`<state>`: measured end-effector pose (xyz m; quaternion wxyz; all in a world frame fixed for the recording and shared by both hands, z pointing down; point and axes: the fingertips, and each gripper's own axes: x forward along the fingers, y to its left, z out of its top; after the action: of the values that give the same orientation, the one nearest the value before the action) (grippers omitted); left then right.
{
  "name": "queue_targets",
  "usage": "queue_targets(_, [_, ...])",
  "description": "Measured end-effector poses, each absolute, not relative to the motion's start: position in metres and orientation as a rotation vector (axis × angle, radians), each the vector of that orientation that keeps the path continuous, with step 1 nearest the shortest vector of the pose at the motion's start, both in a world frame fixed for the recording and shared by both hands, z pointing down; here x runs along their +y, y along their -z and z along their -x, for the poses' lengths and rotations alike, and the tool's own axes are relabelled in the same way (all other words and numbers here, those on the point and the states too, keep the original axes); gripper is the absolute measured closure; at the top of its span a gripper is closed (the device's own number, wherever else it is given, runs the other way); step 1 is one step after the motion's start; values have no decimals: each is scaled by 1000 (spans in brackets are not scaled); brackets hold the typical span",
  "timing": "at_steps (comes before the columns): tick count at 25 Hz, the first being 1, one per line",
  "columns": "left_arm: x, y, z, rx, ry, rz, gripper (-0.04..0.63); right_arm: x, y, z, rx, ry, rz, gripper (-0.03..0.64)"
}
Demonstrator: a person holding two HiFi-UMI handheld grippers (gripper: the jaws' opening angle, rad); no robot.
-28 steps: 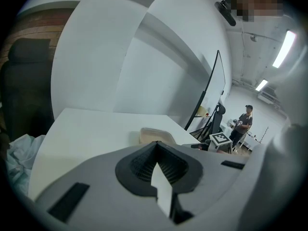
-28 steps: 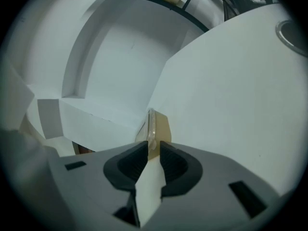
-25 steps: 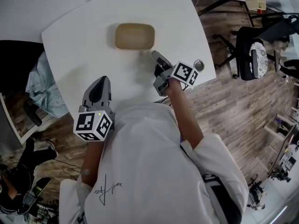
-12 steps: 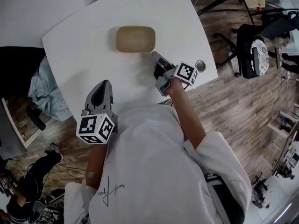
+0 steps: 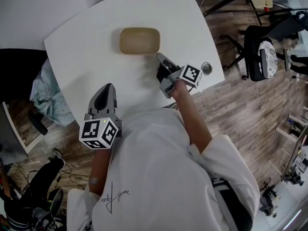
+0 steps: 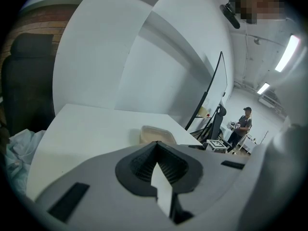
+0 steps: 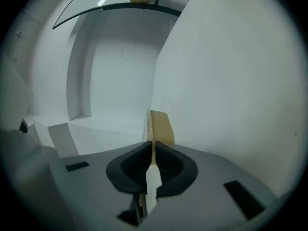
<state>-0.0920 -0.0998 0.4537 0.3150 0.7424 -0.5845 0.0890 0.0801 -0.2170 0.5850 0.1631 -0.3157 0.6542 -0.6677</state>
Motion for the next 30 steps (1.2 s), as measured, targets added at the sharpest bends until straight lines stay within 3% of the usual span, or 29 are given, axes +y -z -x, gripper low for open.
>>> queue_targets(30, [-97, -453, 94, -1545, -178, -1948, 592, -213, -574, -82, 1871, 1877, 851, 604])
